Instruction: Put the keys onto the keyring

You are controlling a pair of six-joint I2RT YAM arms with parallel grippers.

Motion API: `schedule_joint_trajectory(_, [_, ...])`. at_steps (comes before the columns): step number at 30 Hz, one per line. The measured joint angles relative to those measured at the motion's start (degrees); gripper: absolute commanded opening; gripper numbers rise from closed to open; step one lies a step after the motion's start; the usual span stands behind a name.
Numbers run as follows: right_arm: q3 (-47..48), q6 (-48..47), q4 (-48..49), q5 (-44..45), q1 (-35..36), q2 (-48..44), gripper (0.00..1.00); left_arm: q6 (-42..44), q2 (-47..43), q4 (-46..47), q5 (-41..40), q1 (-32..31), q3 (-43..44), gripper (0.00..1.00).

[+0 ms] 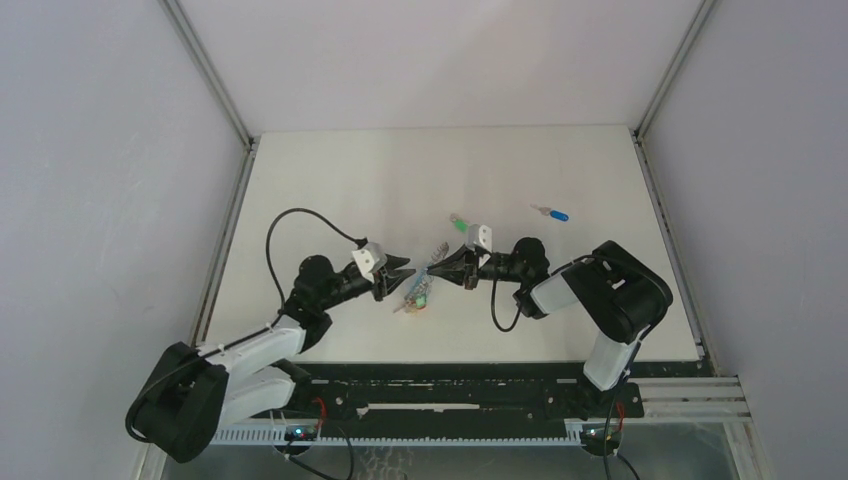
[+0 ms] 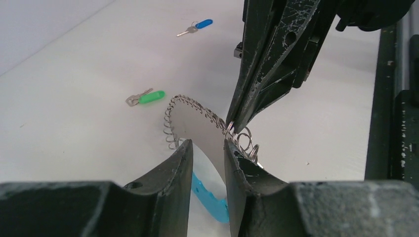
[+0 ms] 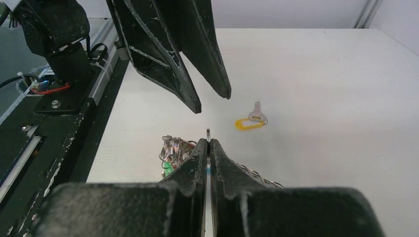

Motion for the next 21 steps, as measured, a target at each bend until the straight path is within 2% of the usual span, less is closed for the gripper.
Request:
schedule_joint_trajectory(5, [-0.2,0.0,0.9,-0.2,0.0,0.2,0.0,-2.9,2.6,9.4,6.3,4.5,-2.7,0.38])
schedule_joint_trajectory(9, [-0.2,0.2,1.4,-0.6,0.0,0.8,0.0,-3.1,5.0,12.4,9.9,5.4,-3.0,0.4])
schedule_joint_trajectory(13, [-0.2,0.2,1.6,-0.6,0.3,1.4,0.0,-3.6,11.5,16.3,13.1,5.4,-2.9,0.41])
schedule_joint_trajectory(21, [-1.2,-0.2,1.7,-0.2,0.5,2.3,0.0,-8.5,23.6,30.6,17.7,5.4,-2.8,0.39])
